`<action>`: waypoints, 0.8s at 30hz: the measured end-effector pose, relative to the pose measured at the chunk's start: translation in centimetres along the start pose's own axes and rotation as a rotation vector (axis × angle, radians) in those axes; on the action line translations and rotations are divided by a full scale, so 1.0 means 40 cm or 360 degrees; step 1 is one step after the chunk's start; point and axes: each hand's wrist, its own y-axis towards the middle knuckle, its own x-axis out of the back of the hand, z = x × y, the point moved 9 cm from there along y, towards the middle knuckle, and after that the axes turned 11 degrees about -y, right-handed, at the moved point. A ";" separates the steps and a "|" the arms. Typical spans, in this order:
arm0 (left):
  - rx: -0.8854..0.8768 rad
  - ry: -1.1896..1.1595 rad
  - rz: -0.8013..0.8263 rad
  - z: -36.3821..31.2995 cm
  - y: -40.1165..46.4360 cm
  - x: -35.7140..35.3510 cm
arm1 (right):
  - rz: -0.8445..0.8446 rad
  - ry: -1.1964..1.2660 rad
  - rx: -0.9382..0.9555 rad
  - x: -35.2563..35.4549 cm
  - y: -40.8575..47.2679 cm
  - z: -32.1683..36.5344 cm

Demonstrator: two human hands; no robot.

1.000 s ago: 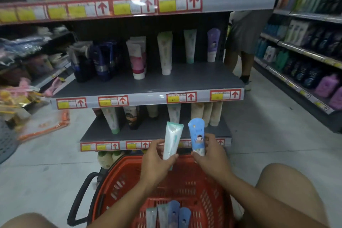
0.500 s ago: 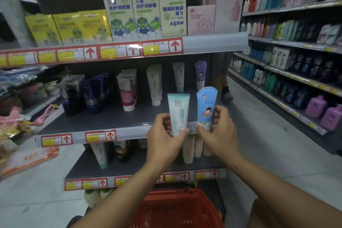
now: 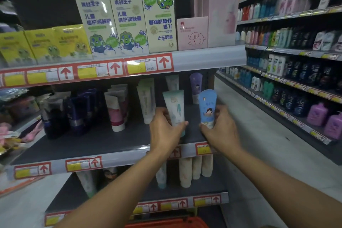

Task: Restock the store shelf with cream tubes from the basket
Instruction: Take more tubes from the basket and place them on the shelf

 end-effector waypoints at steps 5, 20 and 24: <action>0.0007 0.0074 0.0021 0.035 0.006 -0.018 | 0.0016 -0.0020 -0.0024 -0.011 -0.003 -0.004; 0.0250 0.0749 0.0087 0.134 0.186 -0.103 | 0.0401 -0.0480 -0.0065 -0.132 0.187 -0.019; 0.0247 0.0754 0.0085 0.158 0.262 -0.144 | 0.0444 -0.0421 -0.0086 -0.181 0.270 -0.020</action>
